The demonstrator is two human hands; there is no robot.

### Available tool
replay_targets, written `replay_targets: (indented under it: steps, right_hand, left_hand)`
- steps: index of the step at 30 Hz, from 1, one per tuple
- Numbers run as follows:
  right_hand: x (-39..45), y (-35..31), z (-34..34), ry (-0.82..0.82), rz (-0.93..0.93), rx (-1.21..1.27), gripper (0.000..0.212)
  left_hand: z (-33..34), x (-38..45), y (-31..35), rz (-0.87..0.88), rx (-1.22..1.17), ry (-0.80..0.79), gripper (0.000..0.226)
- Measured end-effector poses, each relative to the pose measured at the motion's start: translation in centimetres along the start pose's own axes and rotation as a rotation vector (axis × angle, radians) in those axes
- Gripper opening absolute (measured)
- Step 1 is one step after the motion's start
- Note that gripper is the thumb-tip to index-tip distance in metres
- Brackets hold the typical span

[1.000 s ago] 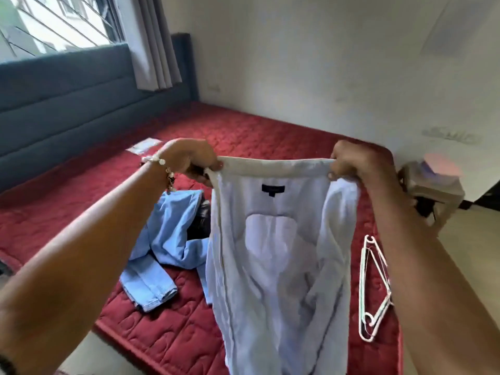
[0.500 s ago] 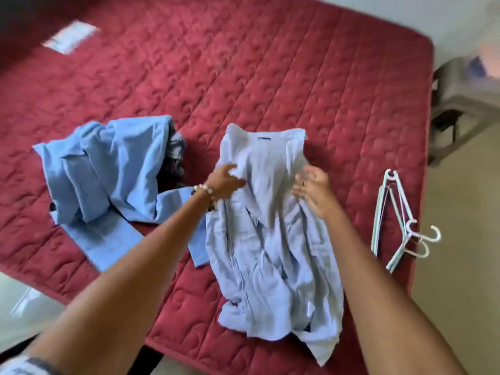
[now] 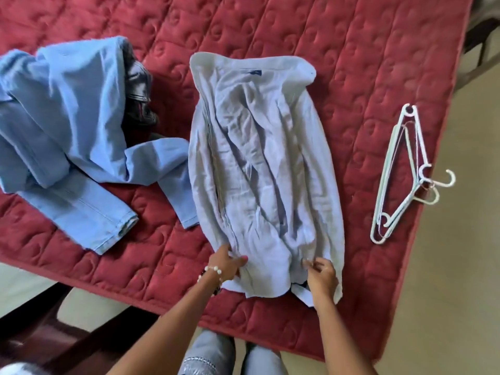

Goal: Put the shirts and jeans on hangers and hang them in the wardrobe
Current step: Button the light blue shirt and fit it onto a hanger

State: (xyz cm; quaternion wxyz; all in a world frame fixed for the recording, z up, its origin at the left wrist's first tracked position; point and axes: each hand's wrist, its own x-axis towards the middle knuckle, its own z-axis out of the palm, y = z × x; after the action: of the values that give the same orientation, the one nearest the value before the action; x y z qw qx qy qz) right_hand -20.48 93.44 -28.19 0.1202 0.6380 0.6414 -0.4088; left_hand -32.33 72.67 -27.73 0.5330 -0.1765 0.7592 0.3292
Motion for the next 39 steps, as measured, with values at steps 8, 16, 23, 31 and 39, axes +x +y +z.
replay_targets:
  steps: [8,16,23,31,39]
  right_hand:
    - [0.8,-0.6,-0.7,0.087,-0.222,0.046,0.023]
    - [1.2,-2.1,-5.1,-0.181,0.059,0.657,0.028]
    - [-0.2,0.2,-2.9,-0.501,0.157,0.321,0.011]
    - [-0.5,3.1,-2.0,-0.540,0.193,0.439,0.011]
    - [-0.1,4.7,-1.6,-0.348,-0.127,0.114,0.015]
  left_hand:
    - [1.6,0.6,1.2,0.005,-0.397,0.148,0.039]
    - [-2.3,-5.5,3.9,0.351,-0.966,-0.009,0.020]
    - [-1.9,-8.2,1.2,0.287,-0.568,-0.023,0.046]
    - [-1.6,-8.8,-1.8,0.253,-0.876,0.404,0.014]
    - [-1.5,-8.7,-2.9,0.508,-1.035,0.127,0.037]
